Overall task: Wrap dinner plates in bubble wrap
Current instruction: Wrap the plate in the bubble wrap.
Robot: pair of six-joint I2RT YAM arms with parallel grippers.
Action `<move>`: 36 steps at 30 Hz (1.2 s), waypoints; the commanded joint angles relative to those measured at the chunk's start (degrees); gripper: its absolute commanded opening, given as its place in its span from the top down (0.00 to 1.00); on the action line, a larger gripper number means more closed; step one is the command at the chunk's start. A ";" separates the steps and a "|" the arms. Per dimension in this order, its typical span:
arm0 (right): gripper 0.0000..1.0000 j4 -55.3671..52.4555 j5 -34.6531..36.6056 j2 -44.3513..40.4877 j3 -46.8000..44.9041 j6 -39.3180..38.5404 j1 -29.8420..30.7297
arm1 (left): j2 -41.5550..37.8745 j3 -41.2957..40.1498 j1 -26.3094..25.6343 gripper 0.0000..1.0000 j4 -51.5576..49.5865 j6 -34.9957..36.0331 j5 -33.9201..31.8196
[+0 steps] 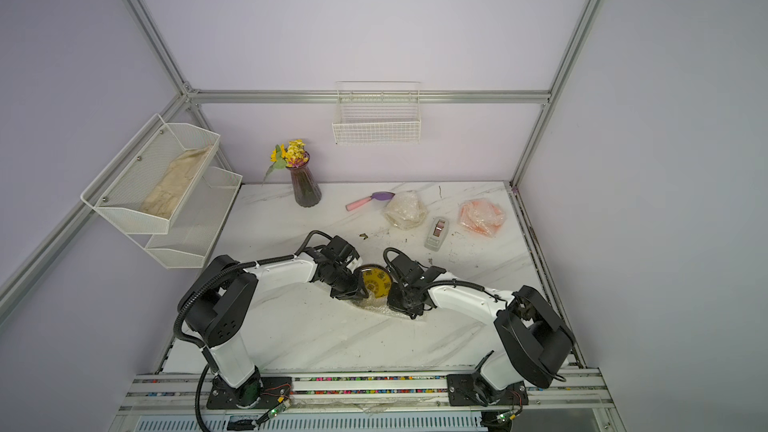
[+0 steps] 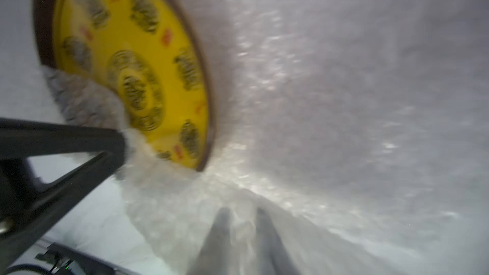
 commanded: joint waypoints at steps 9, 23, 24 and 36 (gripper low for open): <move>0.51 -7.95 1.52 -13.29 -8.57 2.06 -6.35 | 4.07 -0.60 1.69 0.76 -7.41 1.14 -5.10; 0.54 -2.02 -1.27 -9.53 -10.91 5.99 -6.21 | 5.31 -0.25 1.78 0.76 -7.39 0.89 -4.77; 0.61 -1.78 -0.45 -9.38 -10.85 5.92 -6.18 | 5.34 -0.25 1.79 0.76 -7.31 0.88 -4.83; 1.00 9.11 -5.61 -3.70 3.27 7.23 -0.74 | 6.40 -0.40 1.78 0.78 -6.36 0.97 -3.35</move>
